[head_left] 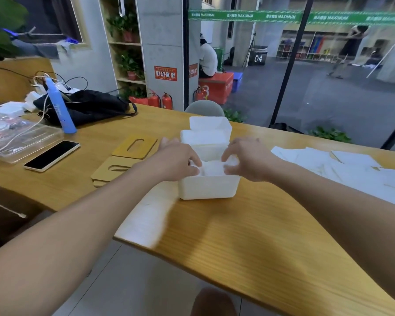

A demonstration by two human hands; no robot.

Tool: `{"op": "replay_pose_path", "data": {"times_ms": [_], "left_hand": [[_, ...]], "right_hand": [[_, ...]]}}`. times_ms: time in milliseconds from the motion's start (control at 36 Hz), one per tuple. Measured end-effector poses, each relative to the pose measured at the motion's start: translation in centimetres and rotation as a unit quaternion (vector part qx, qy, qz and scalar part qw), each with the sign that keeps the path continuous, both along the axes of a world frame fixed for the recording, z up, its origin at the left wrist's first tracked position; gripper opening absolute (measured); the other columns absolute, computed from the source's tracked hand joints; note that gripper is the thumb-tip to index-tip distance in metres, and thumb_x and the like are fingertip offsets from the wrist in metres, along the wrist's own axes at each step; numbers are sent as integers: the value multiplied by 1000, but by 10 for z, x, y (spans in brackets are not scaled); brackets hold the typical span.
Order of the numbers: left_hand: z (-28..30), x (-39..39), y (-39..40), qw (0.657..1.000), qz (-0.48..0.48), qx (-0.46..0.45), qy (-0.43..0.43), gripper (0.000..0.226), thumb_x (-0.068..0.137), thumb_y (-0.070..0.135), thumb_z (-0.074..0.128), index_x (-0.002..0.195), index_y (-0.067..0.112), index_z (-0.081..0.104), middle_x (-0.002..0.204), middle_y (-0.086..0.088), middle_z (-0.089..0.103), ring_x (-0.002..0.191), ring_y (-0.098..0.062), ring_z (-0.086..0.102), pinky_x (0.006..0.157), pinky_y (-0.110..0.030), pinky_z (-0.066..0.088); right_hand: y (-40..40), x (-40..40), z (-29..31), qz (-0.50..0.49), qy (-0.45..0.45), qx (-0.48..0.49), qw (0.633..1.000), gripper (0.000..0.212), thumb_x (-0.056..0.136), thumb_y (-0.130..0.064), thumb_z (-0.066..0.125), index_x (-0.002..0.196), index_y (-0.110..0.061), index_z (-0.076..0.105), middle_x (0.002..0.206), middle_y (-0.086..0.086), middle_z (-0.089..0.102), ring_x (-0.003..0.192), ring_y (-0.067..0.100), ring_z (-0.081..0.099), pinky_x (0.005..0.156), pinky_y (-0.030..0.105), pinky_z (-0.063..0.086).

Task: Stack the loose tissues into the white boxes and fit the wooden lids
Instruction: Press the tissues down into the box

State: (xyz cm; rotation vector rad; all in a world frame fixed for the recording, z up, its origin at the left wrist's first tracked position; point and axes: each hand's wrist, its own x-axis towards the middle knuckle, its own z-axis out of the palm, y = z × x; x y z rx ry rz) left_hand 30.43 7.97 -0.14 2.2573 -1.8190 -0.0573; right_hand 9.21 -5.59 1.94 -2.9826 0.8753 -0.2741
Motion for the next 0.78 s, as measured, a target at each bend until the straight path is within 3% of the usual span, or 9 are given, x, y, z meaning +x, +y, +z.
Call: {"op": "replay_pose_path", "data": {"times_ms": [56, 222, 333, 444, 528, 611, 694, 778], "left_hand": [[-1, 1, -1, 1000, 0, 4, 0, 24, 103, 50, 68, 125, 46, 77, 82, 21, 63, 112, -15, 38, 95, -40, 20], [0, 8, 1, 1000, -1, 0, -20, 31, 106, 49, 61, 135, 50, 71, 87, 18, 63, 114, -16, 29, 95, -38, 19], [10, 7, 2, 996, 7, -16, -82, 23, 104, 57, 62, 120, 51, 78, 97, 17, 54, 117, -21, 37, 94, -37, 17], [12, -1, -1, 994, 7, -15, -106, 25, 101, 61, 68, 99, 41, 83, 98, 16, 53, 109, -18, 31, 94, -39, 19], [10, -5, -4, 996, 0, 34, -82, 25, 104, 55, 66, 98, 37, 82, 96, 22, 67, 116, -17, 36, 95, -40, 20], [10, -7, -7, 993, 10, 63, -95, 32, 100, 63, 68, 106, 36, 83, 101, 23, 73, 119, -15, 45, 98, -40, 23], [11, -7, -11, 993, 17, 43, -108, 38, 93, 68, 72, 91, 32, 84, 91, 20, 75, 112, -16, 46, 99, -42, 26], [13, -9, -11, 995, 15, 15, -100, 35, 92, 65, 73, 89, 32, 83, 89, 18, 77, 109, -15, 45, 94, -41, 23]], "right_hand": [[-4, 0, -1, -8, -11, 4, 1000, 30, 90, -52, 82, 117, -39, 77, 128, -9, 66, 119, 24, 54, 106, 49, 40], [-18, -3, -13, -36, -73, 177, 981, 35, 84, -50, 91, 116, -41, 78, 125, -11, 68, 117, 26, 57, 105, 46, 49], [-20, 0, -14, -18, -76, 172, 982, 37, 83, -47, 92, 116, -39, 79, 102, -27, 64, 106, 20, 58, 93, 36, 44], [-19, 7, -10, 6, -42, 165, 985, 32, 87, -41, 91, 116, -34, 80, 90, -30, 59, 92, 11, 55, 92, 35, 40], [-19, 10, -7, 12, -12, 171, 985, 31, 90, -40, 88, 119, -34, 80, 95, -29, 61, 101, 14, 56, 99, 38, 44], [-19, 11, -5, 5, 2, 174, 985, 31, 92, -35, 88, 122, -33, 79, 100, -28, 62, 106, 15, 57, 109, 45, 45], [-16, 12, -7, -8, -6, 161, 987, 32, 91, -30, 88, 122, -32, 78, 111, -21, 66, 114, 18, 59, 114, 50, 43], [-13, 6, -5, -18, -51, 158, 986, 35, 91, -35, 89, 124, -34, 77, 113, -21, 68, 114, 17, 61, 111, 47, 46]]}}
